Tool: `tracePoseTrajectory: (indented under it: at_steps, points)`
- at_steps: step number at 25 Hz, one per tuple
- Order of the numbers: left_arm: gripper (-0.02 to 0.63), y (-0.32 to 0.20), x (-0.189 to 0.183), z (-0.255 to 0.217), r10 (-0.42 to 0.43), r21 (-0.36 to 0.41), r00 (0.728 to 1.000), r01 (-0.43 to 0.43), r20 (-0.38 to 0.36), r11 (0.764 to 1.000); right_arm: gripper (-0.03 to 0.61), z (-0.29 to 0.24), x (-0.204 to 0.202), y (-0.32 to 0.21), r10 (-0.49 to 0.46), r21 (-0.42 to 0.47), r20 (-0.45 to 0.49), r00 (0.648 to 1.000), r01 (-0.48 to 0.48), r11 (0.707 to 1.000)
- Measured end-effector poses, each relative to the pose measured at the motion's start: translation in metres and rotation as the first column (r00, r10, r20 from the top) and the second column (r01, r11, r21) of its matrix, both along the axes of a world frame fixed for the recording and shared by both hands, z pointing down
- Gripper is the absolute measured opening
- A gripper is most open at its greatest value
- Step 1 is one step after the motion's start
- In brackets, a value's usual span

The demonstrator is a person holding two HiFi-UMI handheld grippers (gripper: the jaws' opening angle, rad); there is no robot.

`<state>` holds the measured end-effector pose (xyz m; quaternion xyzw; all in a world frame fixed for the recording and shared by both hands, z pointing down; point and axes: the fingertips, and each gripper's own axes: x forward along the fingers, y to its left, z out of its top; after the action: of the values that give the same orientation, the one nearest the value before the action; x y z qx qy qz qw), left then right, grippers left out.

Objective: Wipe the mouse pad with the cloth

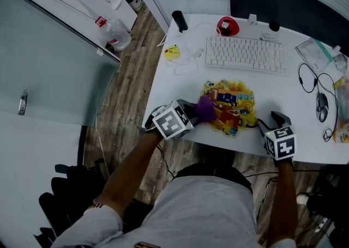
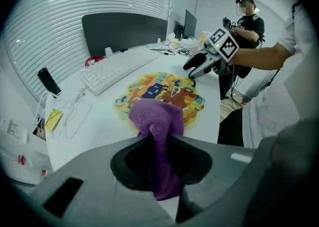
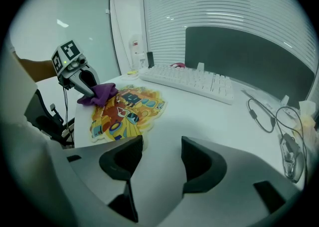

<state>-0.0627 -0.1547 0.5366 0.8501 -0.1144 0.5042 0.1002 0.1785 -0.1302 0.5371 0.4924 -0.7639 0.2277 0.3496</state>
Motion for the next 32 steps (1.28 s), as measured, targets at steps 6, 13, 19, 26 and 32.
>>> tracePoseTrajectory:
  at_steps: [6, 13, 19, 26, 32]
  points:
    - [0.078, -0.010, -0.028, -0.001, -0.071, -0.005, 0.997, 0.071, -0.003, 0.997, 0.221, 0.001, 0.001, -0.001, 0.004, -0.003, -0.002, 1.000, -0.004, 1.000]
    - [0.078, -0.008, -0.023, -0.016, -0.085, 0.034, 0.995, 0.087, -0.060, 0.996, 0.221, -0.009, -0.001, -0.001, 0.006, 0.029, -0.012, 1.000, -0.006, 1.000]
    - [0.078, -0.009, 0.006, -0.060, -0.109, 0.089, 0.962, 0.135, -0.250, 0.987, 0.221, -0.051, -0.011, -0.003, 0.001, 0.136, 0.018, 1.000, -0.003, 0.991]
    - [0.078, -0.010, 0.031, -0.109, -0.081, 0.162, 0.918, 0.155, -0.388, 0.975, 0.219, -0.106, -0.021, -0.004, 0.007, 0.258, 0.073, 0.997, -0.025, 0.966]
    - [0.078, -0.009, 0.048, -0.164, -0.056, 0.223, 0.813, 0.224, -0.580, 0.949, 0.202, -0.155, -0.033, 0.001, -0.006, 0.387, 0.152, 0.988, -0.054, 0.920]
